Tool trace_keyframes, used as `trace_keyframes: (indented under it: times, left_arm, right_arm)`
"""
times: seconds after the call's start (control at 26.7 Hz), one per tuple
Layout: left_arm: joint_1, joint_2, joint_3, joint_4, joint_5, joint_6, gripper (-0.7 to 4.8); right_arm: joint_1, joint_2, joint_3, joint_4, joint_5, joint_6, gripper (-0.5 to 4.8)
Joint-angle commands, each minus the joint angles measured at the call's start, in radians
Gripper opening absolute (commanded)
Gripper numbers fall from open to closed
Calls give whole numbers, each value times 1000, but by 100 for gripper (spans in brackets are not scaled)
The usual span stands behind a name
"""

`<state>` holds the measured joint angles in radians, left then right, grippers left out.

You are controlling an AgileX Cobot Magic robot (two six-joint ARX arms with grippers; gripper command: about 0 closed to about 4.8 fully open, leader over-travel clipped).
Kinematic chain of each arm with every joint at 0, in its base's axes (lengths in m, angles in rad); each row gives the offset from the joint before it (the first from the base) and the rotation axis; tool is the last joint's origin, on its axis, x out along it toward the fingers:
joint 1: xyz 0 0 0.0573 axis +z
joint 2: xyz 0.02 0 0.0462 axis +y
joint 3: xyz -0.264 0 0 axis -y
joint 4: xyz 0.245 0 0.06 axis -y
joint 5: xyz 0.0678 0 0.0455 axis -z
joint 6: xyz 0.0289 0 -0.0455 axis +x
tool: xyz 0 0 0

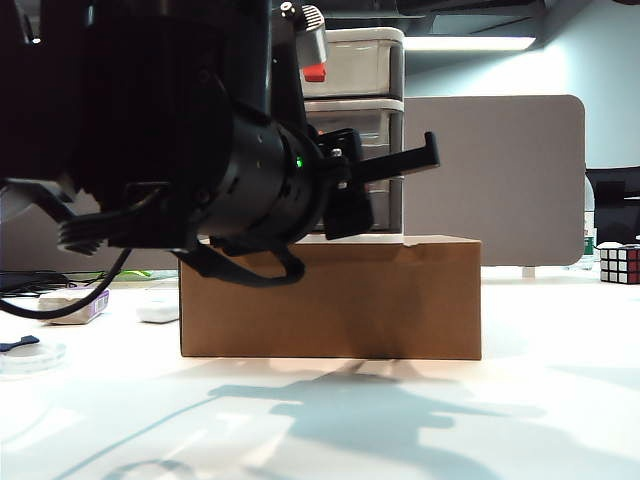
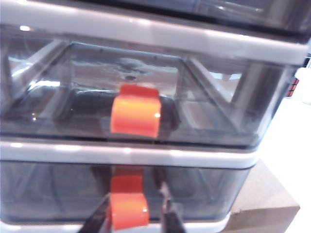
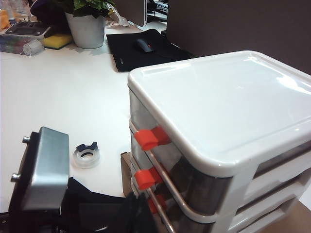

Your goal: Open the third layer of the drawer on the table, pick up the transparent tape on the table and put it in, and finally close the drawer.

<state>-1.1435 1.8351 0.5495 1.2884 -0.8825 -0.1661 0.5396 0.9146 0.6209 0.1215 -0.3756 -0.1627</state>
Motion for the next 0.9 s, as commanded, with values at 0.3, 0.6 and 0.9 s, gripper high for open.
trace_keyframes:
  times: [0.3,0.6,0.9]
  left_arm:
    - [-1,-2,5,5,-24,1,43]
    - [-5,-2,5,-27,-86,1,-6]
    - [-24,-2,2,-26,-127,0,-6]
  right_arm:
    - [7,-2,7,15,-10,2,-5]
    - [7,54,7,53,-8,2,-5]
    - [7,168,7,171,-9,6,-5]
